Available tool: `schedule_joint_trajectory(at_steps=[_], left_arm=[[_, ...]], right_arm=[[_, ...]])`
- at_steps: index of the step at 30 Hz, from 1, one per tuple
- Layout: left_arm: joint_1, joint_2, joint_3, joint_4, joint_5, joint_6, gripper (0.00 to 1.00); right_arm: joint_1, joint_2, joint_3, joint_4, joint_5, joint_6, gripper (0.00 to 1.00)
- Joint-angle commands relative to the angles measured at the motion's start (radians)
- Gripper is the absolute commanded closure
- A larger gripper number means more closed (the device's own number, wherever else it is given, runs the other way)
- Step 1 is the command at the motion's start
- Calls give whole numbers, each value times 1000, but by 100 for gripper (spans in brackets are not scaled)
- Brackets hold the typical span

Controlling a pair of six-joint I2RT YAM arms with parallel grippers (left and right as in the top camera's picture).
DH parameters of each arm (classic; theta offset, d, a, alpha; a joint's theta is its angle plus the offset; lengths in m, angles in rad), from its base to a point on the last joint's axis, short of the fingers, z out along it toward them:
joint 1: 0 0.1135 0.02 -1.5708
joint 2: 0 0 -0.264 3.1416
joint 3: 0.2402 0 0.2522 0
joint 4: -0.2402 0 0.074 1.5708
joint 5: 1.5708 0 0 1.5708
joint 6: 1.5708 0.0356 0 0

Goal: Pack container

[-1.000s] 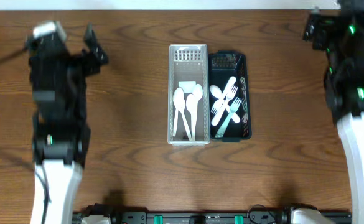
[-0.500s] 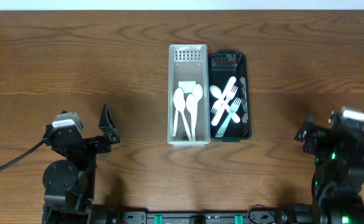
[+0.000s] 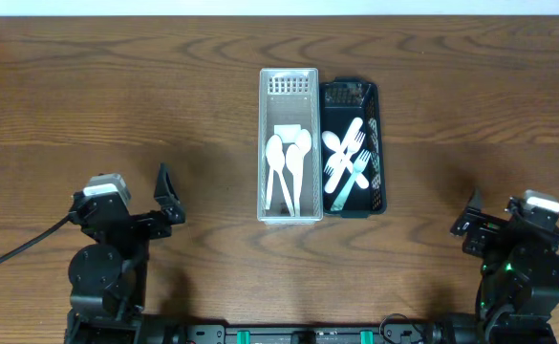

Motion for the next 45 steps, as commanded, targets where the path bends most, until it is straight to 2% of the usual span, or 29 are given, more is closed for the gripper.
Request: schedule_joint_trajectory(at_steps=[1,10,14,17,21,26,31,38,45], left_arm=[[-7,1,5,-35,2,20,2],[-6,1,5,-228,2,20,2],[-6,1,5,-326,2,20,2],[-6,1,5,-410,2,20,2],[-6,1,5,-504,2,20,2],[-6,1,5,-584,2,20,2],[-6,1,5,-597,2,20,2],[-6,1,5,-597,2,20,2],[-6,1,5,-597,2,20,2]], right_arm=[[-1,-5,-5,-34,10,13,1],[22,-37,-5,-199,11,13,1],[59,-138,-6,-260,8,-4,1],[72,-246,-14,-235,-85,1,1],[75,-314,-94,-107,-148,-1,1],[89,-320,-275,236,-196,-36,1],[98,-320,-453,546,-195,-37,1],[98,-320,-547,550,-232,-31,1],[97,-320,-550,544,-263,-32,1]])
